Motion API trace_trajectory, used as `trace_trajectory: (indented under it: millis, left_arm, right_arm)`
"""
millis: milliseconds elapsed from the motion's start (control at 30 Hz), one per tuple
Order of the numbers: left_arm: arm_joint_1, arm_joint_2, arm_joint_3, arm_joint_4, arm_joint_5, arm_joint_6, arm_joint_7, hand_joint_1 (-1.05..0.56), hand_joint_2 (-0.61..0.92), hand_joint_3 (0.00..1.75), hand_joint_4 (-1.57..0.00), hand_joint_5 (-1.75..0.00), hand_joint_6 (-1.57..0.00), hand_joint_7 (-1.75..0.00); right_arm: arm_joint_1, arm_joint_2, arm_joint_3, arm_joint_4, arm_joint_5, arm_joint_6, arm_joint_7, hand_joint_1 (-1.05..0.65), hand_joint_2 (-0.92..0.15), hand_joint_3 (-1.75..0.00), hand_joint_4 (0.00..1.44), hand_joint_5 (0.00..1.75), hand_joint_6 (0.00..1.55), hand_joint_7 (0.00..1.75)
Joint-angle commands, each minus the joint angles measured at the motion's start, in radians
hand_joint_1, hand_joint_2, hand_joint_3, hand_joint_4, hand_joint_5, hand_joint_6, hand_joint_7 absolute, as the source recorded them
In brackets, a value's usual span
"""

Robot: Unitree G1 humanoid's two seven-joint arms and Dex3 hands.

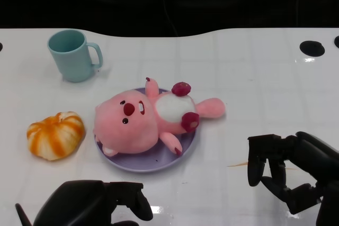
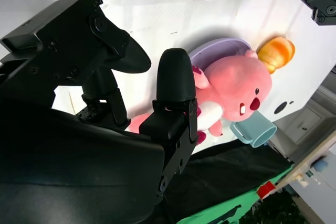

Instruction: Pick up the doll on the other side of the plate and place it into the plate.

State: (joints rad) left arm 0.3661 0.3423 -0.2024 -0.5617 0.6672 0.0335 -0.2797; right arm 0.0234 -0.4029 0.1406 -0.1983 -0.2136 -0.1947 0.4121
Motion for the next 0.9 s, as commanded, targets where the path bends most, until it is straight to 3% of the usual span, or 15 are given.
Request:
trace_trajectory:
  millis: [33,500,900]
  left_arm:
    - [-0.003,0.015,0.01,0.01,-0.01,-0.002,-0.003,-0.28,0.92,0.32,-0.67,-1.47,-0.77,-0.81]
    - [0.014,0.018,0.026,0.03,-0.022,-0.044,0.023,-0.27,0.92,0.33,-0.66,-1.58,-0.76,-0.82]
    - [0.013,0.021,0.028,0.032,-0.03,-0.052,0.02,-0.27,0.92,0.35,-0.65,-1.54,-0.76,-0.82]
  right_arm:
    - [-0.002,0.003,0.005,0.035,0.003,-0.035,-0.016,-0.08,-0.39,-1.32,0.65,1.75,0.6,1.58]
    - [-0.009,0.008,0.017,0.074,-0.014,-0.061,-0.028,-0.08,-0.38,-1.33,0.7,1.75,0.67,1.49]
    - [-0.018,0.004,0.022,0.08,-0.021,-0.065,-0.036,-0.1,-0.36,-1.33,0.76,1.75,0.69,1.47]
